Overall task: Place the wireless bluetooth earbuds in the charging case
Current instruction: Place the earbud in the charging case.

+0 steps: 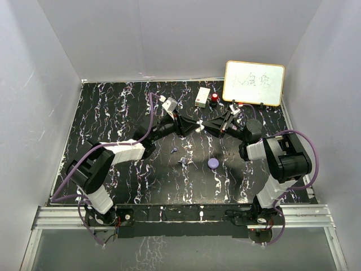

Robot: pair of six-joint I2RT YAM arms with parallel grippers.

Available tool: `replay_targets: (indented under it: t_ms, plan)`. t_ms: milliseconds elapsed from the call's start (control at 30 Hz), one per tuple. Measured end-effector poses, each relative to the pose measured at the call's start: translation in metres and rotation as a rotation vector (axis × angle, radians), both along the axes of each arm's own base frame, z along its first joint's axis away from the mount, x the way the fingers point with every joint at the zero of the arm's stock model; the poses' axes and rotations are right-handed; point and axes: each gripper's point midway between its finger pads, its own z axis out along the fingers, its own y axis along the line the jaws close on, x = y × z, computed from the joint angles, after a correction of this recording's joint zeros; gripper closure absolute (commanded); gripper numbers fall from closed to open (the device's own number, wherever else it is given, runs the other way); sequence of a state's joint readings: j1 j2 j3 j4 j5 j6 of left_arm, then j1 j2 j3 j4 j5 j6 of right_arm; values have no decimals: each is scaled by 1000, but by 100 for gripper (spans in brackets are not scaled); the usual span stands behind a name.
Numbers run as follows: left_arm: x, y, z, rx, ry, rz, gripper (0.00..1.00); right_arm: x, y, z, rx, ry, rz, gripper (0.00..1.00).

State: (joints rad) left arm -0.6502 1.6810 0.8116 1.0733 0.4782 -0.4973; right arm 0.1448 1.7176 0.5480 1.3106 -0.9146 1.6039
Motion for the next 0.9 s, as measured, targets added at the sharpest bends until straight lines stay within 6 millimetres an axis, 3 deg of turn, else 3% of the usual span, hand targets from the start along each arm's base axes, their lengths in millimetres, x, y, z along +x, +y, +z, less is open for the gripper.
replay_targets:
  t_ms: [367,733,800,900]
  plan:
    - [8,10,7,27,-24,76,53,0,0,1,2,-1,1,100]
    - [3,57,57,43,-117,272,36,0,0,1,2,-1,1,100]
    - [-1,69,64,64,-126,303,27,0,0,1,2,-2,1,100]
    - [-9,81,62,118,-101,325,3,0,0,1,2,-4,2,100]
